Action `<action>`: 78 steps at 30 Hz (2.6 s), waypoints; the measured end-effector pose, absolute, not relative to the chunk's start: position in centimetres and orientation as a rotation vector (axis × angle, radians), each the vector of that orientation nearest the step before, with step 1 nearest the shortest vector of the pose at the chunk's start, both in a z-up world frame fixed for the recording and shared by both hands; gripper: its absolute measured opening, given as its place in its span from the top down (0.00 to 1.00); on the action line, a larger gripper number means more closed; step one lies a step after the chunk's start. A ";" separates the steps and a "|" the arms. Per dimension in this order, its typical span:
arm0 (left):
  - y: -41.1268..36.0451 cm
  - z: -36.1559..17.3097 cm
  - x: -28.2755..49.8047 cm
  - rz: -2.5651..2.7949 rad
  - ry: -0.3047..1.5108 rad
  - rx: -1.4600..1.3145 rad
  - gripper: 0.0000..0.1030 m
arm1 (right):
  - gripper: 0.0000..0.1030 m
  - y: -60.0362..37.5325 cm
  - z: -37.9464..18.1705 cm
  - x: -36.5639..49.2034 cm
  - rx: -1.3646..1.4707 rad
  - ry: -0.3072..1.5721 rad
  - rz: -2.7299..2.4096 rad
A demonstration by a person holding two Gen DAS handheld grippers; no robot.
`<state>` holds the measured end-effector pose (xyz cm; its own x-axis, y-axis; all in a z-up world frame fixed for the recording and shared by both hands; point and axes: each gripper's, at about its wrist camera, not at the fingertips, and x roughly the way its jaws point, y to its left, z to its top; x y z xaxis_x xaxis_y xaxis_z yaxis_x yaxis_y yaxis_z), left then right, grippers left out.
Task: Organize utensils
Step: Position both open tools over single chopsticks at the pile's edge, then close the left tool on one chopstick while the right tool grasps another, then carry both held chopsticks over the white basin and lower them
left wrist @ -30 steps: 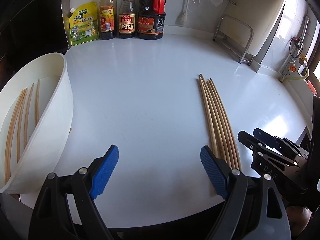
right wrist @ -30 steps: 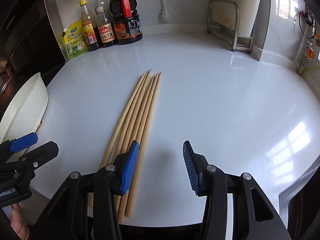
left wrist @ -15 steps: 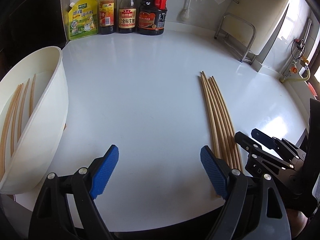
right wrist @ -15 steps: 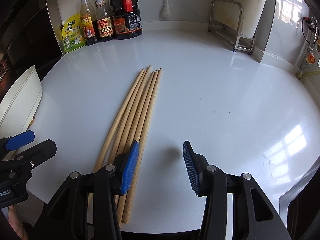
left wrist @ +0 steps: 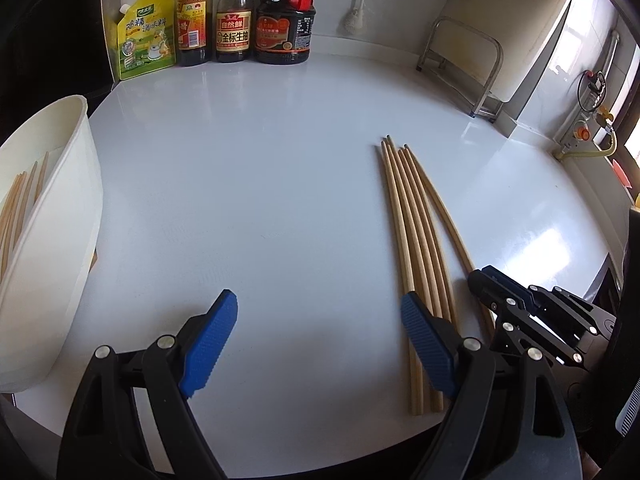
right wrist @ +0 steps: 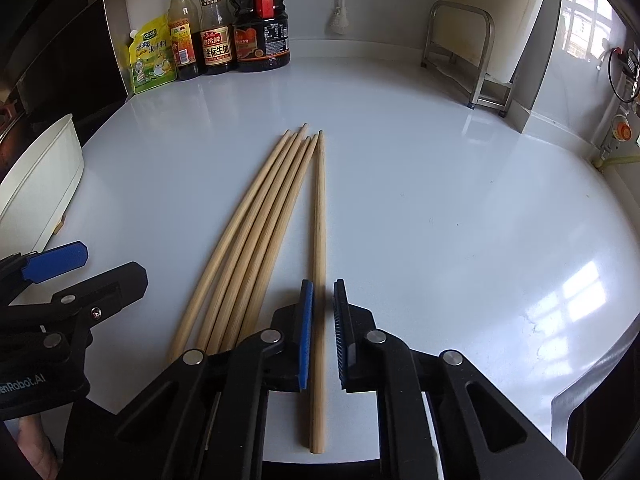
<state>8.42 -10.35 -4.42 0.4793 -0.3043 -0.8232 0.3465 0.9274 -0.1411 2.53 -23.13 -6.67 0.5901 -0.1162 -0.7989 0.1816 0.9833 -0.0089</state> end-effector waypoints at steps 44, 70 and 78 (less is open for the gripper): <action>-14.9 -6.9 10.5 -0.347 0.977 0.194 0.11 | 0.80 -27.1 -6.7 2.5 0.062 0.906 -0.249; -11.4 -3.1 8.2 -0.438 0.960 0.092 0.93 | 0.94 -25.7 -4.6 2.1 0.215 0.849 -0.110; -6.9 1.8 7.8 -0.416 0.864 0.030 0.93 | 0.94 -21.7 -0.2 3.2 0.194 0.768 -0.010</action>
